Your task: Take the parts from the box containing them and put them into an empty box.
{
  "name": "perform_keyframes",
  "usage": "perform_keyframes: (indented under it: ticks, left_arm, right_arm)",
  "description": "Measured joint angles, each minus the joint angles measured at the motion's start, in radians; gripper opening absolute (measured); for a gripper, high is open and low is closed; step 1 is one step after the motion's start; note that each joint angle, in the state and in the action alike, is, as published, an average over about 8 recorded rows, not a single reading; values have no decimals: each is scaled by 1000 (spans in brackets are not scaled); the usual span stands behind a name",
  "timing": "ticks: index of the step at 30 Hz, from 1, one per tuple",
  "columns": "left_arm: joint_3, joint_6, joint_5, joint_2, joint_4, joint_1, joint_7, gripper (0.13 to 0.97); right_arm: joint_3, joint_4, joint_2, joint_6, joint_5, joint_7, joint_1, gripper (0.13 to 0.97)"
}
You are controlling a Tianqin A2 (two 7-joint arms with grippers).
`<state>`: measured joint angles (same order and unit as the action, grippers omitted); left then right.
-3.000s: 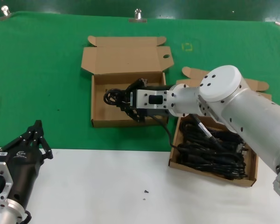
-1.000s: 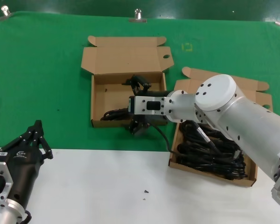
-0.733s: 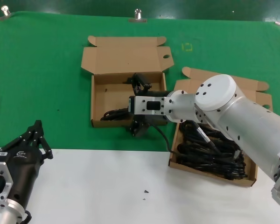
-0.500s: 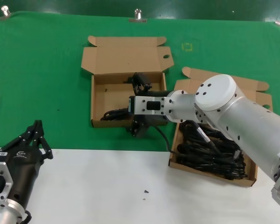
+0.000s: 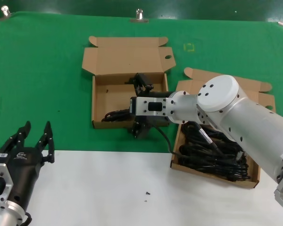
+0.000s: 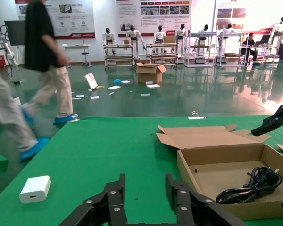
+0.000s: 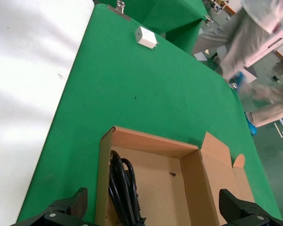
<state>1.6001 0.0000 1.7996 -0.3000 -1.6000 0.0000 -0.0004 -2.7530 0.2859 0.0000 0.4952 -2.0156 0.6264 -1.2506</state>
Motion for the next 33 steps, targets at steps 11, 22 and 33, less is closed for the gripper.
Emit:
perform_keyframes:
  ticks: [11,22,33]
  left_arm:
    - [0,0,0,0,0,0,0,453]
    - [0,0,0,0,0,0,0,691]
    - [0,0,0,0,0,0,0,871]
  right_arm:
    - [0,0,0,0,0,0,0,966]
    - [0,0,0,0,0,0,0,966]
    - [0,0,0,0,0,0,0,966]
